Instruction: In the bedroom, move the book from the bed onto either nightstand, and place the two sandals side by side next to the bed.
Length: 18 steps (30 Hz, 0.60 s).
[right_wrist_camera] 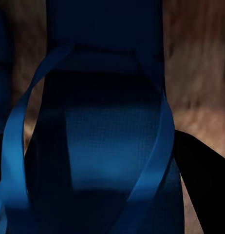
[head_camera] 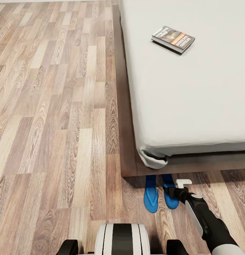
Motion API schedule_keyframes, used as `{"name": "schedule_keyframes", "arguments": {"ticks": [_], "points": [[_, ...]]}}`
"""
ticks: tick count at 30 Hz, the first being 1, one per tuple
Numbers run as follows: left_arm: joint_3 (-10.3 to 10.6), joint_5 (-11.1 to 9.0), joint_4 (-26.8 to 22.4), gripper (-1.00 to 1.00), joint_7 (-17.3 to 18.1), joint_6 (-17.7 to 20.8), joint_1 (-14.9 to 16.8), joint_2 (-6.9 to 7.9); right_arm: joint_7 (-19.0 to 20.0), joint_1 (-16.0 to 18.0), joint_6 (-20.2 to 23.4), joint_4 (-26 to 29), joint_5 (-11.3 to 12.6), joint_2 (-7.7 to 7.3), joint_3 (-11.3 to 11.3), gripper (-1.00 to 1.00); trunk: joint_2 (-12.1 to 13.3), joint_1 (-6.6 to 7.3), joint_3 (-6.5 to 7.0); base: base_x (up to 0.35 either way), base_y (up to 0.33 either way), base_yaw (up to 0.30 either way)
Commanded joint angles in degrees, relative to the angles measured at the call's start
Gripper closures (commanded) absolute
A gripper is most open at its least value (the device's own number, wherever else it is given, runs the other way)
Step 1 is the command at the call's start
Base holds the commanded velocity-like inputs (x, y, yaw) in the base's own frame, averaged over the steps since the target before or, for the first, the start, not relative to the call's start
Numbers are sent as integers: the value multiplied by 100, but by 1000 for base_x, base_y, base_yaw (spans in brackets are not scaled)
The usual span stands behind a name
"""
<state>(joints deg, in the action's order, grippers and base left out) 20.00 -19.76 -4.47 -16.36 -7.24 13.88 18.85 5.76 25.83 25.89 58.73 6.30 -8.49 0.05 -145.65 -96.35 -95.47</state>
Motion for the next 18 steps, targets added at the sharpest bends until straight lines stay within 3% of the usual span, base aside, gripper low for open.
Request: {"name": "schedule_keyframes", "arguments": {"ticks": [1,18], "points": [[51,-51,-1,-100,-16,-14,0,0,-3,1,28,7,54,-3,1,100,-1,1,-3,0,0,0],[56,-45,-1,-100,-16,-10,0,5,-12,1,-247,-101,55,0,20,100,-1,1,-3,0,0,0]]}}
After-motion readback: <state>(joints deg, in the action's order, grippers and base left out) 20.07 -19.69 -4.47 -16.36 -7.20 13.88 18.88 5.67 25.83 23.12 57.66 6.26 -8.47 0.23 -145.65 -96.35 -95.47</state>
